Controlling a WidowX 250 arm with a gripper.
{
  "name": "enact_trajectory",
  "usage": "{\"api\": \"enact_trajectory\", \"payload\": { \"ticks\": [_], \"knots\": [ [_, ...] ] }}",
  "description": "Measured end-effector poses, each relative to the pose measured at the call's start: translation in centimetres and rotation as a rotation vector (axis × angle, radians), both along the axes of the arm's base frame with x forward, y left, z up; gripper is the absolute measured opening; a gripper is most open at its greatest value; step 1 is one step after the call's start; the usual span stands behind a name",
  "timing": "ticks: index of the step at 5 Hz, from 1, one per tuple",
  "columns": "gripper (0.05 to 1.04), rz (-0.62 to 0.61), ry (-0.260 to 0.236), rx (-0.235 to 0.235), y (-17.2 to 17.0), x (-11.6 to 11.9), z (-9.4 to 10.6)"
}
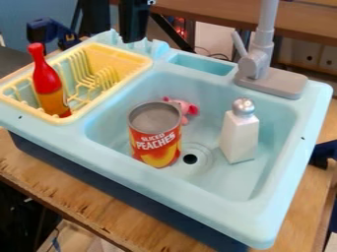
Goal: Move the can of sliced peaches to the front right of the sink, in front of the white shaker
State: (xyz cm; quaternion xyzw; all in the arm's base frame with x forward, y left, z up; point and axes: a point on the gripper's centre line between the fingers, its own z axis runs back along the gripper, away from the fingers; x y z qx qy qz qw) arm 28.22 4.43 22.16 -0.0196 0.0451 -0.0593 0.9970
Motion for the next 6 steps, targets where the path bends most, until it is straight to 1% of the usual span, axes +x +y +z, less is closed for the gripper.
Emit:
{"api": "enact_trajectory", "payload": {
  "ticks": [1, 2, 3, 4, 5, 6],
  "knots": [
    [1.001, 0.009, 0.026, -0.005, 0.0, 0.1, -1.2],
    [1.001, 0.076, -0.045, -0.024, -0.4, 1.1, -3.0],
    [1.001, 0.109, -0.112, -0.039, -0.6, 2.2, -3.8],
    [1.001, 0.147, -0.182, -0.084, -1.1, 3.2, -4.7],
    [1.001, 0.193, -0.231, -0.109, -0.6, 4.0, -4.7],
    [1.001, 0.225, -0.227, -0.101, -0.3, 4.3, -5.2]
  ]
}}
